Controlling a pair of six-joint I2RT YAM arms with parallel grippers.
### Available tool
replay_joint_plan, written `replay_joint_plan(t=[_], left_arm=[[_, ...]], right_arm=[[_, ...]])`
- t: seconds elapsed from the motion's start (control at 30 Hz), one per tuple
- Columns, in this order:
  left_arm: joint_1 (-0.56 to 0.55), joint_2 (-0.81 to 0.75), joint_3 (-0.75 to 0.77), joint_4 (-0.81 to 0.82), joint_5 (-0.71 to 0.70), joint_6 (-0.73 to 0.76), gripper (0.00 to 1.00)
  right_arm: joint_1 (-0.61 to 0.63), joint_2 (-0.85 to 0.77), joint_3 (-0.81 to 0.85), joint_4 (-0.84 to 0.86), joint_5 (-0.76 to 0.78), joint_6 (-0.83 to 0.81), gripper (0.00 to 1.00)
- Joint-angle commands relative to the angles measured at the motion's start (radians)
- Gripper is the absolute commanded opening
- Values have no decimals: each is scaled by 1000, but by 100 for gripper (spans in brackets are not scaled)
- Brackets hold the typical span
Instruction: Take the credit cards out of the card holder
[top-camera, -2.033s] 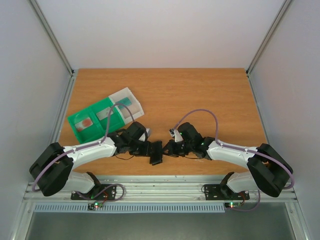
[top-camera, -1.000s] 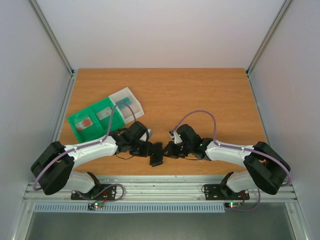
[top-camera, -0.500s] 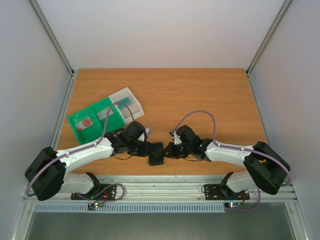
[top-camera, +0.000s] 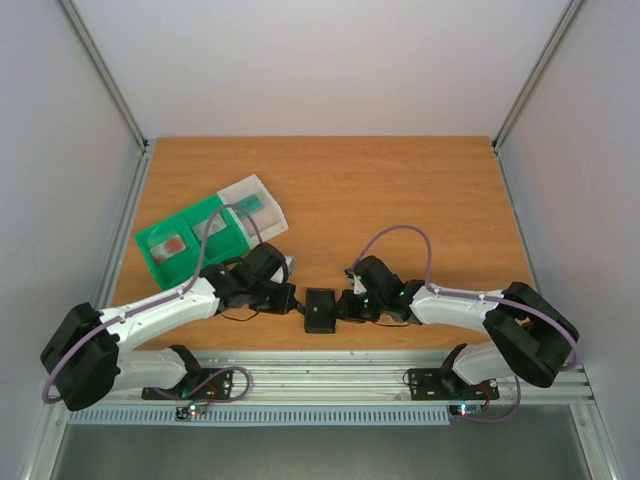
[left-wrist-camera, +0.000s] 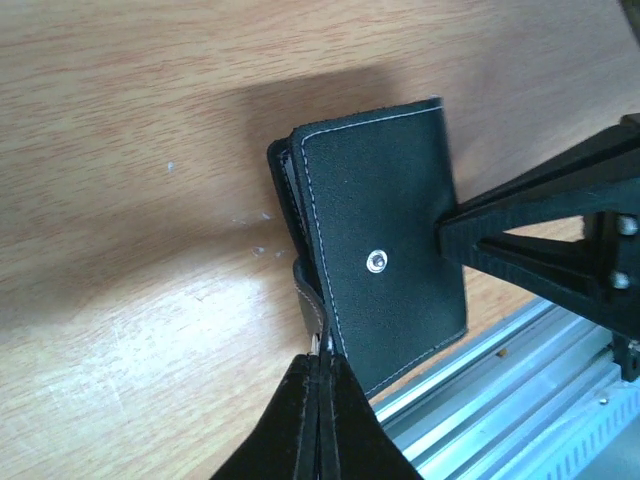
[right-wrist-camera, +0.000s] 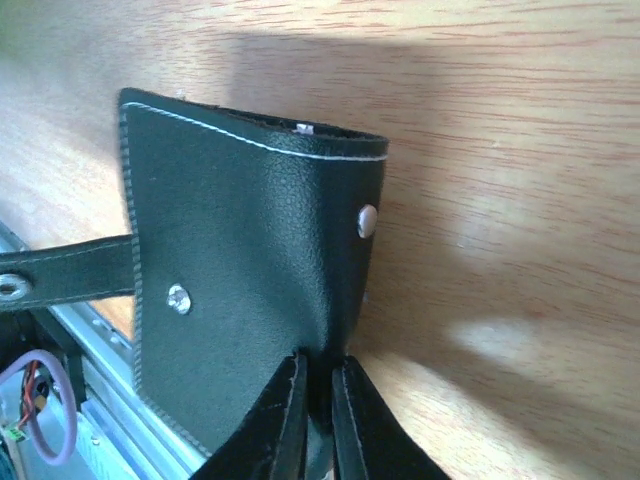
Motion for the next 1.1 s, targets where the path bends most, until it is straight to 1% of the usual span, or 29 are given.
replay_joint_plan(t=[0.0,0.17,0.4,0.63,0.9,1.0,1.07], left_arm=[[0,-56,5,45,42,-16,0],[0,-99,-8,113,114,-63,0],[-1,-140,5,121,122,-76,0],[0,-137,8,138,139,-90,0],[-1,-140,9,142,140,-94,0],[0,-139,9,142,139,-95,0],[0,-141,9,138,136,-94,0]], right_arm=[[1,-9,19,-63,35,-7,12],[1,-50,52,-131,28,-13,27],[2,-116,104,-209,-6,-38,45],[10,-126,126,-209,-35,-26,55],[25,-103,153,-216,-40,-17,62],[27,-94,159,-228,-27,-20,63],[27,-92,162,-251,2,-26,61]])
